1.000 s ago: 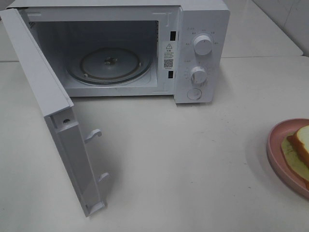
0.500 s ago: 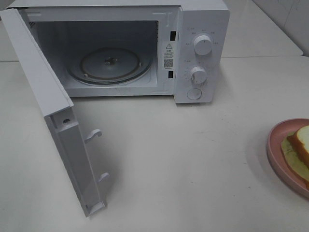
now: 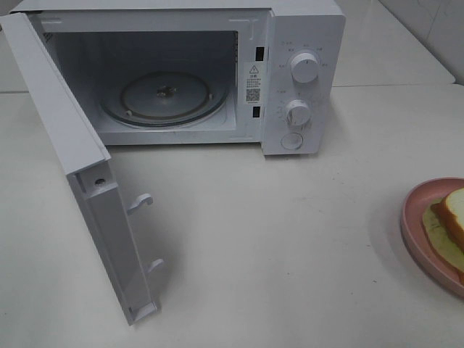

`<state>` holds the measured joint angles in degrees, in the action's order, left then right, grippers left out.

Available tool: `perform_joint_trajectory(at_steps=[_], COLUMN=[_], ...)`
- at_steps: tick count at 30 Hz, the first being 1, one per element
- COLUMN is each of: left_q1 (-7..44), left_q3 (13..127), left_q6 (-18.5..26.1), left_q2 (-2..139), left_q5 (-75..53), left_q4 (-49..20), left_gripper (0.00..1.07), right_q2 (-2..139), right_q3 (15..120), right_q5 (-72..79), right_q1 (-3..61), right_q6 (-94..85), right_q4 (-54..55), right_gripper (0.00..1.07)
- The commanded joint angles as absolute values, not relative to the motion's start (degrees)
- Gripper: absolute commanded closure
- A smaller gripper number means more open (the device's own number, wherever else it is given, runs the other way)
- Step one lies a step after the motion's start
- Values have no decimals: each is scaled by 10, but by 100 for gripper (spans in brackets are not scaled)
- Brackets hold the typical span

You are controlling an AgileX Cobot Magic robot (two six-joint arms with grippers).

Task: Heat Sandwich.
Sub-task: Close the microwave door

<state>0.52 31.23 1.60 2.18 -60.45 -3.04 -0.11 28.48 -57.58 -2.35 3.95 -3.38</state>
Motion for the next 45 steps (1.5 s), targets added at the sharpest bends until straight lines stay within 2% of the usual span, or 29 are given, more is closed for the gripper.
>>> perform_joint_trajectory(at_steps=[1,4,6,8,9,11,12,13,15,17,18,19,20,21,27,31,37,41,45], left_q1=[2,2,2,2,2,2,2,2,2,2,2,2,2,2,2,2,2,2,2], left_q3=[317,317,317,313,313,306,297,297,286,272,272,266,258,253,221,178,142,127,127], left_q6=[14,14,14,14,14,14,14,14,14,14,14,14,14,14,16,16,16,16,16], left_q2=[51,83,107,136,136,152,169,169,195,230,230,246,272,286,348,403,461,518,587], left_q5=[-577,-552,-533,-496,-496,-465,-431,-431,-394,-354,-354,-338,-305,-286,-170,-12,128,218,312], left_q4=[-30,-30,-30,-30,-30,-30,-30,-30,-30,-30,-30,-30,-30,-30,-30,-30,-26,0,54], left_gripper=[10,14,21,35,35,46,55,55,65,83,83,90,103,107,107,107,107,107,107], right_q2=[-18,-18,-18,-18,-18,-18,-18,-18,-18,-18,-18,-18,-18,-18,-18,-18,-18,-18,-18], right_q3=[284,284,284,284,284,284,284,284,284,284,284,284,284,284,284,284,284,284,284], right_q5=[-572,-572,-572,-572,-572,-572,-572,-572,-572,-572,-572,-572,-572,-572,-572,-572,-572,-572,-572], right_q1=[-26,-26,-26,-26,-26,-26,-26,-26,-26,-26,-26,-26,-26,-26,-26,-26,-26,-26,-26], right_q6=[30,30,30,30,30,30,30,30,30,30,30,30,30,30,30,30,30,30,30], right_q4=[-34,-34,-34,-34,-34,-34,-34,-34,-34,-34,-34,-34,-34,-34,-34,-34,-34,-34,-34], right_gripper=[31,31,31,31,31,31,31,31,31,31,31,31,31,31,31,31,31,31,31])
